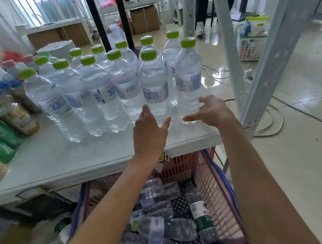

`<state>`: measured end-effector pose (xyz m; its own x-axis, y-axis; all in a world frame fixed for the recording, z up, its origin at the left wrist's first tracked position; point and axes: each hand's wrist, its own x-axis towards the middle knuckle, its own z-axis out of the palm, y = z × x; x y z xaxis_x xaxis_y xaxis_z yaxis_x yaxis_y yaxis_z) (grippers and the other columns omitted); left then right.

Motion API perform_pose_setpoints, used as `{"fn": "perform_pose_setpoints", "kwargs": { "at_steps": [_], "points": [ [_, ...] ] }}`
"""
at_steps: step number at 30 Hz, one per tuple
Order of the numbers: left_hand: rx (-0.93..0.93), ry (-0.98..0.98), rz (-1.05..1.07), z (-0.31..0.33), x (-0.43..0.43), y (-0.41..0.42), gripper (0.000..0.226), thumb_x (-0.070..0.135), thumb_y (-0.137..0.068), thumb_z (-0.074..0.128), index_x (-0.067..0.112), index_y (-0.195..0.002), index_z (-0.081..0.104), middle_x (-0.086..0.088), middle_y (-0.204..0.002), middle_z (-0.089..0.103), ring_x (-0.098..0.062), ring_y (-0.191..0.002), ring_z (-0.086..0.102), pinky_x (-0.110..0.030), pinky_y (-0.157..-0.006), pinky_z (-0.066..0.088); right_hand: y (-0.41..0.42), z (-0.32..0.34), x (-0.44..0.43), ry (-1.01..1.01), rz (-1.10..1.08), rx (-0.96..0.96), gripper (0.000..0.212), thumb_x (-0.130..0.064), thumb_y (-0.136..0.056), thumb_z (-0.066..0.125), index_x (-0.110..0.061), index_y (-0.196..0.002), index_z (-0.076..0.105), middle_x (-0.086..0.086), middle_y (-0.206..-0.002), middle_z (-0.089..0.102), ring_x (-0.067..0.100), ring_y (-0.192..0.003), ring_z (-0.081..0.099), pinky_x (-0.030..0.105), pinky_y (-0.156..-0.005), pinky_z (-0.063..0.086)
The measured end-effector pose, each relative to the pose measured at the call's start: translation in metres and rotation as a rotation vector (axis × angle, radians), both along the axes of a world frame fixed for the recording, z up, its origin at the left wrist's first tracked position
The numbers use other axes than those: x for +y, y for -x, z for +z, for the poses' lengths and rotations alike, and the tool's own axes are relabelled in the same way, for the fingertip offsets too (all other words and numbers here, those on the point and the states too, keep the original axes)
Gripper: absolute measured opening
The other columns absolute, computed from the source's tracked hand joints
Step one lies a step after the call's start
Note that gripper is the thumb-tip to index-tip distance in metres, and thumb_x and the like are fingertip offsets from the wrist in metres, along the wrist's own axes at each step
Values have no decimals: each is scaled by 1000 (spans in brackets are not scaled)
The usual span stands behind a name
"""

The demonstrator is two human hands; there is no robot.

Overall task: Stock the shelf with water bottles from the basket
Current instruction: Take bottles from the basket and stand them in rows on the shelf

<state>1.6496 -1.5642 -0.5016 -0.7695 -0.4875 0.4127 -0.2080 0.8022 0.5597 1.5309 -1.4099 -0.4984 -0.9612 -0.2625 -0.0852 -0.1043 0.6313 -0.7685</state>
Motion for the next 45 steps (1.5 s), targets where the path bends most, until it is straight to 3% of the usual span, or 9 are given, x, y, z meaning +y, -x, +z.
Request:
{"fn": "perform_pose_setpoints", "kwargs": {
  "at_steps": [4,11,19,23,26,29,35,40,45],
  "points": [
    [5,1,43,-5,4,3,72,45,-91,69,2,-141,40,-17,-132,53,-33,-114,61,-37,-93,50,-2,-4,-10,54,-30,42,76,-41,-60,98,-17,-126,70,8,-107,75,25,-98,73,38,-93,58],
    [-45,230,116,-17,8,19,59,53,-96,56,5,-129,46,-15,-105,60,-30,-85,67,-36,-68,53,-9,-11,-24,66,-108,69,59,-47,-66,93,-16,-100,57,8,-94,71,22,-88,71,26,-68,50],
    [-111,260,100,-27,10,31,41,43,-106,42,6,-123,49,-9,-91,69,-29,-83,69,-40,-69,56,-24,-5,-30,22,-146,37,63,-43,-69,93,-9,-112,60,10,-102,72,24,-92,73,35,-82,60],
    [-95,59,-148,-23,0,0,27,33,-104,47,10,-93,56,-4,-76,63,-24,-68,64,-39,-66,56,-46,35,-20,-169,-79,-96,40,-34,-79,88,-2,-97,71,7,-77,76,13,-67,72,25,-59,56],
    [-30,2,-576,-33,-20,-62,31,19,-100,54,17,-71,44,4,-58,48,-13,-49,45,-27,-52,43,-66,59,-12,-232,296,-258,28,-30,-85,82,-2,-90,76,8,-77,80,15,-71,76,22,-56,53],
    [-277,67,-780,-72,-57,-127,35,18,-98,55,17,-67,39,8,-56,43,-9,-46,38,-24,-50,34,-92,35,-15,-331,671,-453,21,-30,-91,75,-9,-96,79,2,-87,81,11,-76,77,20,-59,55],
    [-1319,102,-613,-166,-119,-176,17,28,-102,53,28,-85,50,7,-80,48,-19,-78,50,-28,-61,37,-119,-99,-47,-768,863,-935,28,-19,-99,67,-3,-122,72,14,-114,77,22,-103,76,33,-90,60],
    [-1282,349,-647,-232,-134,-198,42,29,-98,59,15,-137,54,-10,-135,52,-29,-112,58,-42,-89,55,-169,-201,-65,-1126,1035,-442,31,-26,-87,80,-5,-109,70,4,-98,69,25,-89,63,35,-73,55],
    [-1262,436,-716,-258,-113,-189,56,37,-88,72,10,-135,57,-17,-135,57,-34,-120,58,-38,-97,50,-185,-245,-77,-843,917,-283,41,-31,-79,84,-16,-113,67,6,-99,72,28,-87,70,33,-62,54]
  ]
}}
